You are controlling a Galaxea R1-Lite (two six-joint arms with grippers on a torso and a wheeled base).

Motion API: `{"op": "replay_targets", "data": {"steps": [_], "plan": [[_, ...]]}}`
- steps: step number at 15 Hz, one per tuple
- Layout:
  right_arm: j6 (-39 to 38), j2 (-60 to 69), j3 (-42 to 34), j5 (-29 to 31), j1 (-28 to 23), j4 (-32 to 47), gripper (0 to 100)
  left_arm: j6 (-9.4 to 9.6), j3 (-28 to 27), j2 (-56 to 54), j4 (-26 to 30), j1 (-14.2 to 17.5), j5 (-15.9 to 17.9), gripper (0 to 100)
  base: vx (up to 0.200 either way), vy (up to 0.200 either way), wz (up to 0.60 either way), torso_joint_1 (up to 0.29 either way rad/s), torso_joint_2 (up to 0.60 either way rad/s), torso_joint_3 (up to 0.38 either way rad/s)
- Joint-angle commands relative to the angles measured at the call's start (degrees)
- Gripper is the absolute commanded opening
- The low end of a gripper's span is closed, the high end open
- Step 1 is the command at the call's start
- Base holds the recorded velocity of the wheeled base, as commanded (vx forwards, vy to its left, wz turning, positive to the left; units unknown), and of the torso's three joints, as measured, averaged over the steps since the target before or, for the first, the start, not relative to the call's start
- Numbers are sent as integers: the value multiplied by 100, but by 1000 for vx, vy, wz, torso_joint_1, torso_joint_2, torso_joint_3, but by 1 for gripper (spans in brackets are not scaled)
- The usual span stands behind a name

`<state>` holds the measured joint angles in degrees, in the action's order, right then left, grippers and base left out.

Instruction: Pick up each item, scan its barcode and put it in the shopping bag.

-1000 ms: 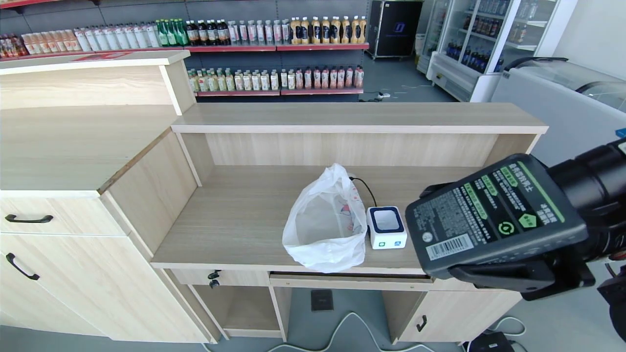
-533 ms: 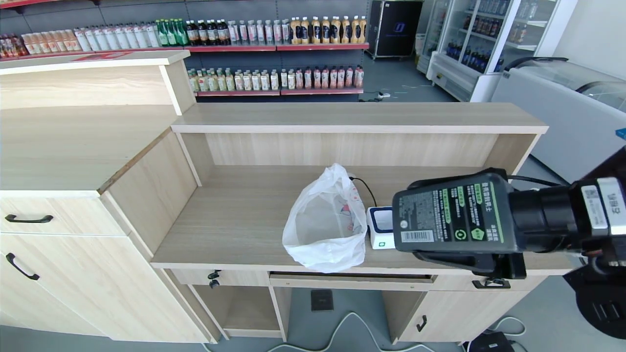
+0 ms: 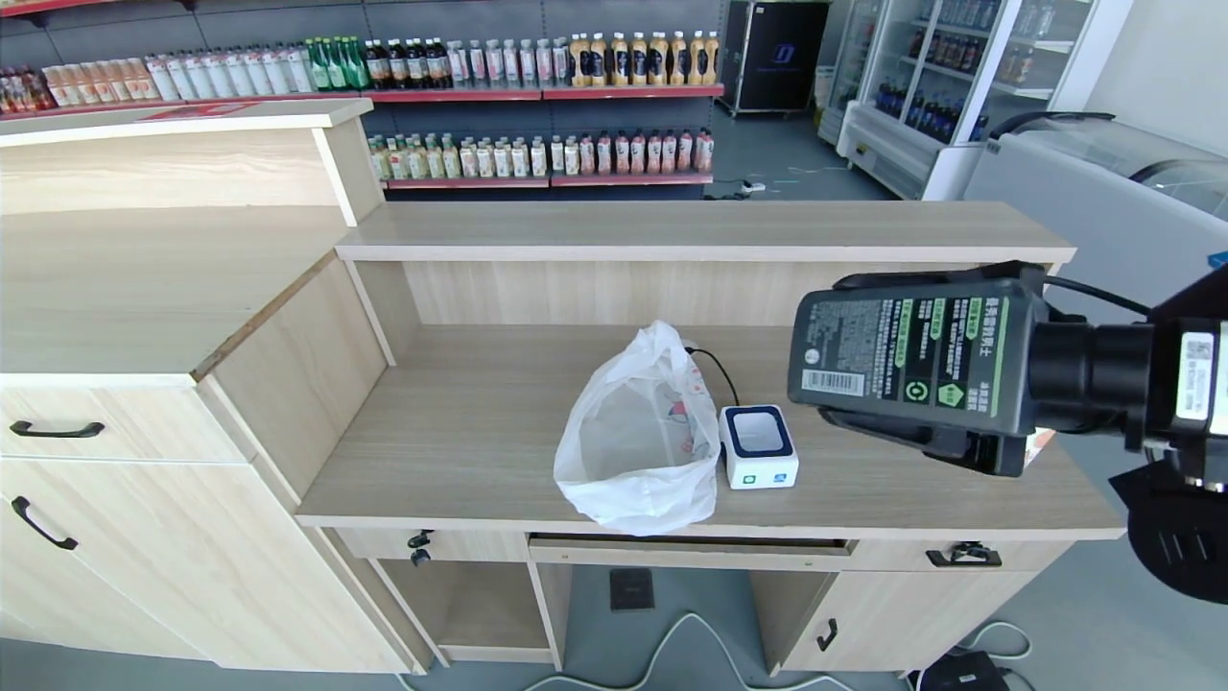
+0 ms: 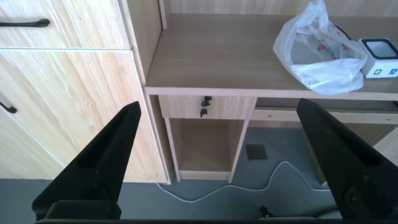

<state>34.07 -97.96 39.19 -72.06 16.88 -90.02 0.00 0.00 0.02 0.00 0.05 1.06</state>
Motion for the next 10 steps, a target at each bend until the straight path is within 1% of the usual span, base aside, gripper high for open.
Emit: {"op": "replay_targets", "data": {"steps": [1,2,3,6,7,8,9,10], "plan": [[-6,23,-105,-54,-45,2,0,0,0,6,0,4,-1,100,0,0,0,0,0,0],[-15,49,-421,-45,8,2,0,0,0,6,0,4,-1,100,0,0,0,0,0,0],[-32,260,-544,-54,-10,2,0,0,0,6,0,4,-1,100,0,0,0,0,0,0],[-147,533,-659,-45,-124,2,0,-9,0,6,0,4,-1,100,0,0,0,0,0,0],[-894,735,-676,-45,-89,2,0,0,0,6,0,4,-1,100,0,0,0,0,0,0],[-1816,779,-597,-63,-71,2,0,0,0,-2,0,4,-1,100,0,0,0,0,0,0],[-2282,796,-553,-80,-62,2,0,-9,0,6,0,4,-1,100,0,0,0,0,0,0],[-2933,788,-562,-89,34,2,0,0,0,6,0,4,-1,100,0,0,0,0,0,0]]}}
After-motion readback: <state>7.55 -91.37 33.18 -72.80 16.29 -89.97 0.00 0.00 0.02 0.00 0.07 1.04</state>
